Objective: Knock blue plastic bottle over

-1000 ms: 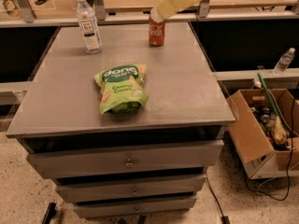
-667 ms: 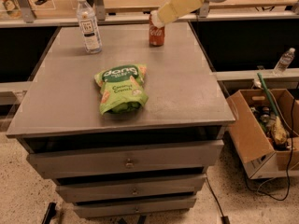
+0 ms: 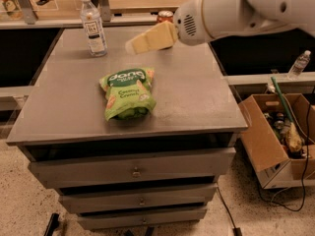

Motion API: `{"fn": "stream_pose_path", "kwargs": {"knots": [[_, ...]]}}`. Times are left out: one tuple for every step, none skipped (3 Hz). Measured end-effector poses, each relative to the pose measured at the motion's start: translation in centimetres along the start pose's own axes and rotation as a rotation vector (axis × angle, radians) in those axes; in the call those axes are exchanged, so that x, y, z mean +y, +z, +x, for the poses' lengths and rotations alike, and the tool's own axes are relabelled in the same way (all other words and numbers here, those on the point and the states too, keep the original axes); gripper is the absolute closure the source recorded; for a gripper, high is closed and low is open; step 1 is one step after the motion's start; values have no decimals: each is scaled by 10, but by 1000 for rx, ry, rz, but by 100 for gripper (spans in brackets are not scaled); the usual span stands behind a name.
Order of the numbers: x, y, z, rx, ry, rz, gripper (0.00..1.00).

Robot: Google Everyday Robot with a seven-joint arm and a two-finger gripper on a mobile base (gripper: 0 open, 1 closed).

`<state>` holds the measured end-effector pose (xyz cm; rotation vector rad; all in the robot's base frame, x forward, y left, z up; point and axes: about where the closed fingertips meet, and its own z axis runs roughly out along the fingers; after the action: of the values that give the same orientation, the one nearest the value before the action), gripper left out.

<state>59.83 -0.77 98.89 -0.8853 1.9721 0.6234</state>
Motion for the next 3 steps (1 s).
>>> {"fn": "stream_pose_path", "kwargs": {"knots": [[29,44,9,-72,88,-37,0],[48,85,2,-114,65,-77,0],[45,121,-5,-124,-21,-99,0]]}}
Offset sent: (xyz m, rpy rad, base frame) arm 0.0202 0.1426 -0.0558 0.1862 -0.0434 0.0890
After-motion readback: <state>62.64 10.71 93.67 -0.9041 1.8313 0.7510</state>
